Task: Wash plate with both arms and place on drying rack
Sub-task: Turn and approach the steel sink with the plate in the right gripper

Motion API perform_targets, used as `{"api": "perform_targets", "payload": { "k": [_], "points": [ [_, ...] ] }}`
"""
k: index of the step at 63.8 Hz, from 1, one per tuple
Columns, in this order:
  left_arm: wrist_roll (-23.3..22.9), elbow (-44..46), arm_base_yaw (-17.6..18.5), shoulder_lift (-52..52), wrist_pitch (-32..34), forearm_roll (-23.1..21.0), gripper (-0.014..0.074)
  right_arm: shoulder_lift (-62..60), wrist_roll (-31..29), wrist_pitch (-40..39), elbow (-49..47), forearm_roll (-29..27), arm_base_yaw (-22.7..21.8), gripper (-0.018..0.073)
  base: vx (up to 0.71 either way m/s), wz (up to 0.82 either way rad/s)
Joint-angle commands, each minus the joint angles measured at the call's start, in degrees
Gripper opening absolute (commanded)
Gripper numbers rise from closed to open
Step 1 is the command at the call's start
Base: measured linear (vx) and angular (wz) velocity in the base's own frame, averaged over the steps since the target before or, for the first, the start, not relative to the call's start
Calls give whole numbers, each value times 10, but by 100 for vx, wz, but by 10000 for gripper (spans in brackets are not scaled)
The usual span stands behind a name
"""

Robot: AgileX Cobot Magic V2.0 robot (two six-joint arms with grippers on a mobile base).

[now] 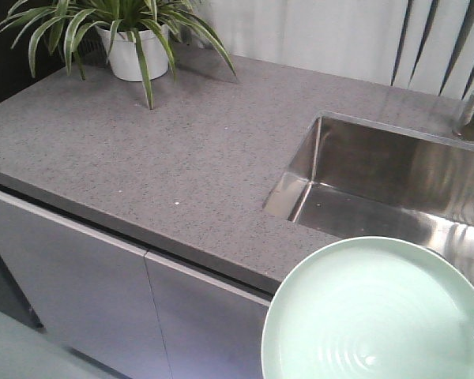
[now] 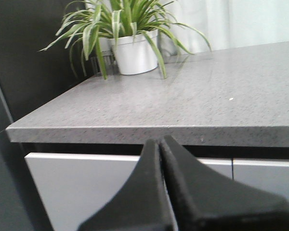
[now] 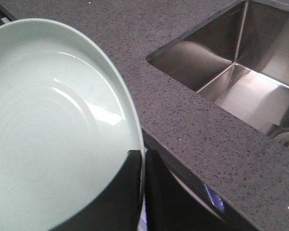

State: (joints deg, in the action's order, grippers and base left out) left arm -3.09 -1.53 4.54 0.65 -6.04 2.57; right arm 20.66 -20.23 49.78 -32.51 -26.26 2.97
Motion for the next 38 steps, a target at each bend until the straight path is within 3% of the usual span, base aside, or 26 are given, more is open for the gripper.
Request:
{"api": "perform_targets", "payload": {
  "k": [1, 38],
  "points": [
    [-5, 15, 4, 8, 44, -1, -6, 6, -4, -36, -14, -14, -4, -4, 6, -27],
    [-5, 15, 4, 8, 44, -1, -6, 6, -4, -36, -14, -14, -4, -4, 5, -28]
  ]
}}
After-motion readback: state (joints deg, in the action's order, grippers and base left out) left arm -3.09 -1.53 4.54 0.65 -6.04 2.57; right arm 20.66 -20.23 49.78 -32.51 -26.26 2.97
